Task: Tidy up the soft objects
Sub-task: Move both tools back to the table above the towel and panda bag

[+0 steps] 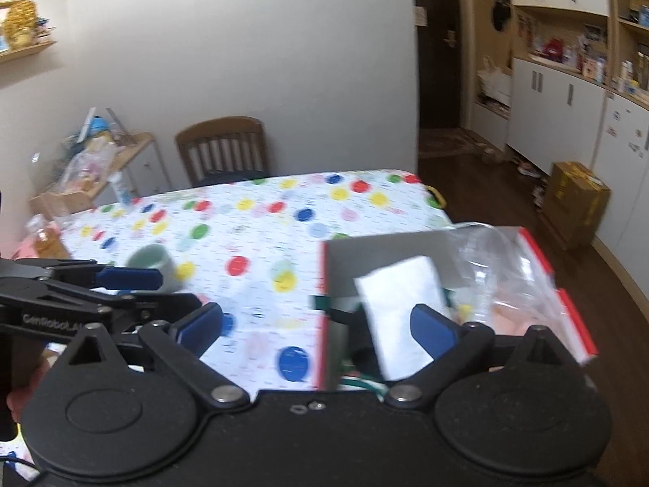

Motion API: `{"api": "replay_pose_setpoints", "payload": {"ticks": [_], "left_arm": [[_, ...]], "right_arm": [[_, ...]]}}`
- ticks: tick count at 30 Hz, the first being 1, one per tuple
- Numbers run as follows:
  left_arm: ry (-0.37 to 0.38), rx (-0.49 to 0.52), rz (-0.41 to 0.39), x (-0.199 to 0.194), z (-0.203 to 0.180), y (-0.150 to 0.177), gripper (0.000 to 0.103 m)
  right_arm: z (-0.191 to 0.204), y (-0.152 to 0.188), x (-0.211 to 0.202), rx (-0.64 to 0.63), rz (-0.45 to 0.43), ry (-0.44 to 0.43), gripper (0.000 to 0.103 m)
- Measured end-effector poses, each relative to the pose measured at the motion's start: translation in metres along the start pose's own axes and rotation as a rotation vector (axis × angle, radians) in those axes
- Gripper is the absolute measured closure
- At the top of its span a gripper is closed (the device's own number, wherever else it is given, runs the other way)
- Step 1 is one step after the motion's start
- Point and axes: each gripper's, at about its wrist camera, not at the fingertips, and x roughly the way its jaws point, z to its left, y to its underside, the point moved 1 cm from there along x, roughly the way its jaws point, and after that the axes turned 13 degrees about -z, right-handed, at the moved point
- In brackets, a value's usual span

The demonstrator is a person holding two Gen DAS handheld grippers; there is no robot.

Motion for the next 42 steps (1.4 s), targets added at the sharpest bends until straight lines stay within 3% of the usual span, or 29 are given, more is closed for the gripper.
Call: {"api": "replay_pose_setpoints", "payload": {"ticks": [4, 7, 13, 19, 29, 33, 42], "left_arm": [[-0.041, -0.033, -0.038, -0.027, 0.021, 0.000, 0.012], [-0.071, -0.065, -0.070, -0.047, 0.043, 0.000, 0.000], [-0.155, -0.106, -0.138, -0.084, 0.089, 0.003, 0.000], [-0.260, -0.144, -0.150, -0.107, 0.140, 0.016, 0.000], [-0.428, -0.171, -0.098, -0.129, 0.221, 0.047, 0.000], [-0.451, -0.186, -0.086, -0.130, 0.246, 0.061, 0.000], [-0.488, -0.104, 0.015, -0.111, 0.274, 0.088, 0.000]], "right_arm": [[0.030, 0.001, 0.007, -0.013, -0.002, -0.055, 0.001], [0.051, 0.003, 0.016, -0.027, 0.001, -0.081, 0.001], [0.088, 0.012, 0.040, -0.035, 0.034, -0.117, 0.001], [0.118, 0.024, 0.068, -0.020, 0.057, -0.132, 0.001], [0.157, 0.041, 0.139, 0.047, 0.144, -0.046, 0.001], [0.172, 0.048, 0.172, 0.083, 0.183, 0.004, 0.001], [0.192, 0.067, 0.223, 0.158, 0.243, 0.103, 0.001]]}}
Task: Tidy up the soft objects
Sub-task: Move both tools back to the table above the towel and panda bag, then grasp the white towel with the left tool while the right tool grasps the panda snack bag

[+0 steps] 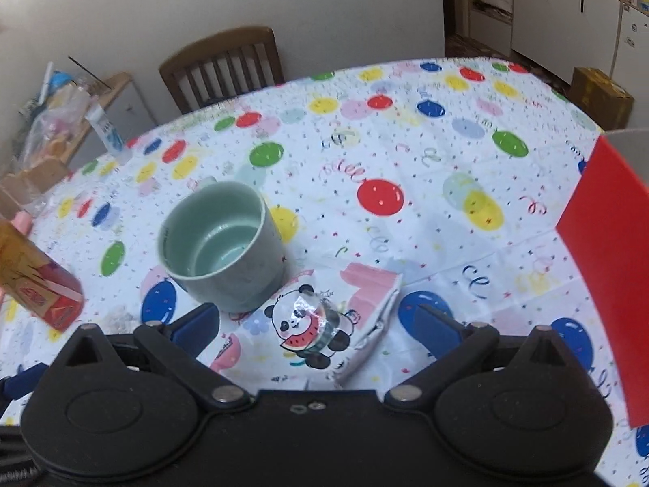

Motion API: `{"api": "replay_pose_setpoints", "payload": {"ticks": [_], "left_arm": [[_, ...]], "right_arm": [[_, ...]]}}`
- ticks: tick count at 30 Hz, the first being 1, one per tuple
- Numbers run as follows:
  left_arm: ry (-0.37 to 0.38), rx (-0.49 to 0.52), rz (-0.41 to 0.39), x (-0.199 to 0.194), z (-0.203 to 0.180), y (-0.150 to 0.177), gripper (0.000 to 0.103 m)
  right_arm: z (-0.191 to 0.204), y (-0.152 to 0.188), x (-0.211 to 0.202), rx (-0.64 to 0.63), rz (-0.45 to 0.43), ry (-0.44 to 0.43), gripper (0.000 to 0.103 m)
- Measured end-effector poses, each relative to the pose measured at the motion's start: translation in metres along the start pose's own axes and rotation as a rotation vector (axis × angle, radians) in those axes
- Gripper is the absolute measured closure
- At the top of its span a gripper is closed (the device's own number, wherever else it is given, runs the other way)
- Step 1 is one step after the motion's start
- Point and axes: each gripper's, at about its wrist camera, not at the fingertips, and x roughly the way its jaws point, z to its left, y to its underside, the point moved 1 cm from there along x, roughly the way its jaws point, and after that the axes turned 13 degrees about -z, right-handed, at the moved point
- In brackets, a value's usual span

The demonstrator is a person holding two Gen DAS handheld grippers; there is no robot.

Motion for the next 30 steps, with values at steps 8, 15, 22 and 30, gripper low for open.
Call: {"api": "replay_pose_setpoints", "payload": {"ticks": [8, 15, 22, 30], "left_arm": [[-0.014, 0.035, 0.016, 0.013, 0.005, 0.006, 0.000], [-0.010, 0.040, 0.052, 0.030, 0.007, 0.016, 0.001], [0.001, 0.035, 0.087, 0.035, 0.006, 0.028, 0.013], [-0.030, 0.037, 0.077, 0.032, 0.002, 0.028, 0.037]], "right_arm": [[0.012, 0.011, 0.027, 0.001, 0.039, 0.067, 0.001], [0.017, 0.021, 0.034, -0.015, 0.099, 0.058, 0.002], [0.026, 0.032, 0.036, -0.082, 0.140, 0.024, 0.015], [0.021, 0.032, 0.030, -0.108, 0.145, -0.001, 0.021]]}}
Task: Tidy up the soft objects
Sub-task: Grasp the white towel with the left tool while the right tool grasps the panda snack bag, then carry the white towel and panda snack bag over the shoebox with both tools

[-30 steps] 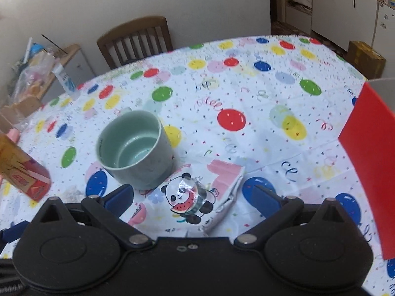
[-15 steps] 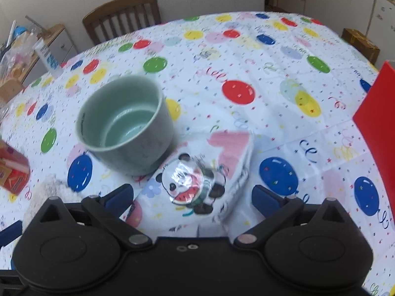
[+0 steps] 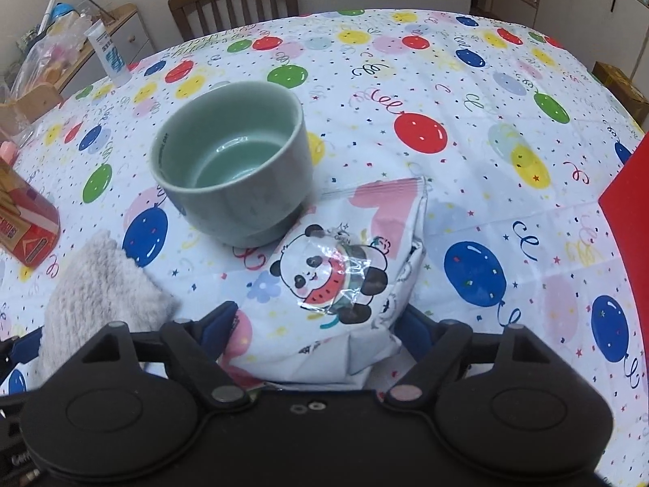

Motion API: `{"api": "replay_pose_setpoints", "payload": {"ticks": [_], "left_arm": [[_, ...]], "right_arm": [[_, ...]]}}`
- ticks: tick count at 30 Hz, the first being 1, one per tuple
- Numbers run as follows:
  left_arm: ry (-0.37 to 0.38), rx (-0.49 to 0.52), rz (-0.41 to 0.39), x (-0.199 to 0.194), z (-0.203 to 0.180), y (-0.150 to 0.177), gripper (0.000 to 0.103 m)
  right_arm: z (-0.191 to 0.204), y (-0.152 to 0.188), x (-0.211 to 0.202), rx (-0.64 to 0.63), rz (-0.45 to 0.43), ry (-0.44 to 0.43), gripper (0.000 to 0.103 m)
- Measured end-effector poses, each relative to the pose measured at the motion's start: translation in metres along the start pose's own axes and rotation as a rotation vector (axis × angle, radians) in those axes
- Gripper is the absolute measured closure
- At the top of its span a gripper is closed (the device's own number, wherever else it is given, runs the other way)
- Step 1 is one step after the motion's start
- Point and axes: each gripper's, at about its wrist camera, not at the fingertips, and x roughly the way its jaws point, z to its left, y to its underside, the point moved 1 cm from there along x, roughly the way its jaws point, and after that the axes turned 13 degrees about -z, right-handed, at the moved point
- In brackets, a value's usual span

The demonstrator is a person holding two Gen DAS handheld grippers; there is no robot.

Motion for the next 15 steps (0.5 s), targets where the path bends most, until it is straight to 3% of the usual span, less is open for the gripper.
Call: {"api": "replay_pose_setpoints", "payload": {"ticks": [5, 15], "left_arm": [[-0.009, -0.010, 0.004, -0.003, -0.004, -0.001, 0.064], [0.028, -0.081, 0.018, -0.008, -0.013, -0.001, 0.074]], "right_arm": [[-0.007, 0.004, -0.006, -0.008, 0.004, -0.031, 0.024], [-0.030, 0.012, -0.032, 0.016, -0.033, -0.097, 0.030]]}}
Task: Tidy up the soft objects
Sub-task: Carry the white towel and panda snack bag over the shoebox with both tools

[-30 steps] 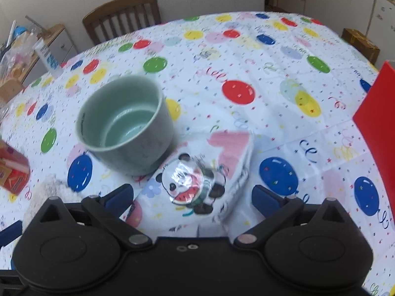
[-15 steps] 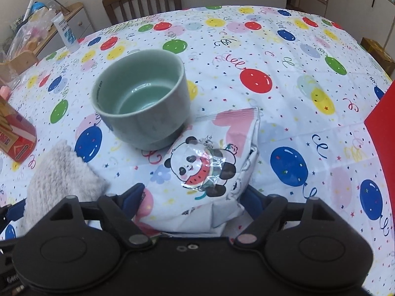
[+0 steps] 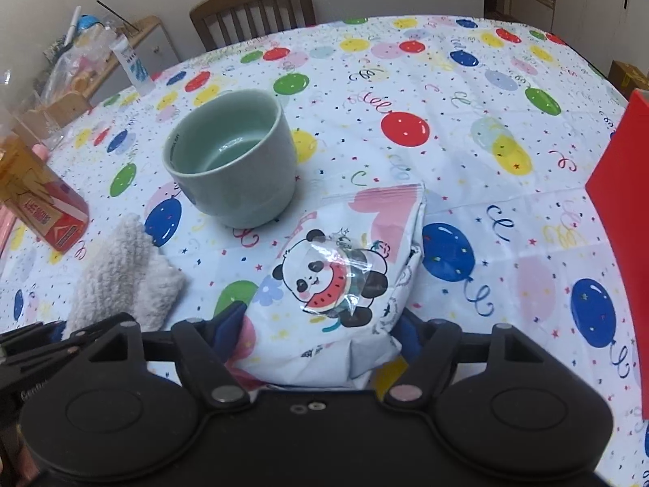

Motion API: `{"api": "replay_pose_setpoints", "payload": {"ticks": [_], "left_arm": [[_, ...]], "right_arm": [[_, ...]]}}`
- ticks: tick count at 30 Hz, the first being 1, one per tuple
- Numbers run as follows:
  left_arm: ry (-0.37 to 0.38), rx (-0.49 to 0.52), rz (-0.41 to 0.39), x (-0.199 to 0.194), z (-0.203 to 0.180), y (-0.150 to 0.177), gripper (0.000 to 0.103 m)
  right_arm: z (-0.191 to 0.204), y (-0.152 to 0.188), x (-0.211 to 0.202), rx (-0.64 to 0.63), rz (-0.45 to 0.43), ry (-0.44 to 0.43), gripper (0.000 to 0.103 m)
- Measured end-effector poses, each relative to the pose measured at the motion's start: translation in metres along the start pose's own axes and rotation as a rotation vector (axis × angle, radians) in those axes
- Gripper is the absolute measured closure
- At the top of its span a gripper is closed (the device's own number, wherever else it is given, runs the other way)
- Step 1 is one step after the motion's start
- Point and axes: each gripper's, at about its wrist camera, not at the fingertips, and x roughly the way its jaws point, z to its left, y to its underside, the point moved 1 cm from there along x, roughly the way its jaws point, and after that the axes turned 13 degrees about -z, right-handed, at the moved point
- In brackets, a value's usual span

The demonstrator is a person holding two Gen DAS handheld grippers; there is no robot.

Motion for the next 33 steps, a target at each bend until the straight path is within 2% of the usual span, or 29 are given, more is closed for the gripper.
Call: {"api": "replay_pose_setpoints", "payload": {"ticks": [4, 18, 26, 33], "left_arm": [[0.037, -0.041, 0.003, -0.004, -0.005, 0.001, 0.074], [0.096, -0.080, -0.025, -0.037, -0.049, -0.016, 0.074], [0.188, -0.093, -0.066, -0.059, -0.087, -0.036, 0.074], [0.276, -0.073, -0.090, -0.069, -0.130, -0.051, 0.074]], "right_arm": [[-0.009, 0.002, -0.015, 0.032, -0.012, -0.036, 0.031], [-0.036, -0.007, -0.092, 0.012, -0.095, -0.136, 0.031], [-0.059, -0.013, -0.135, 0.005, -0.126, -0.144, 0.031], [-0.093, -0.021, -0.164, 0.019, -0.166, -0.111, 0.031]]}}
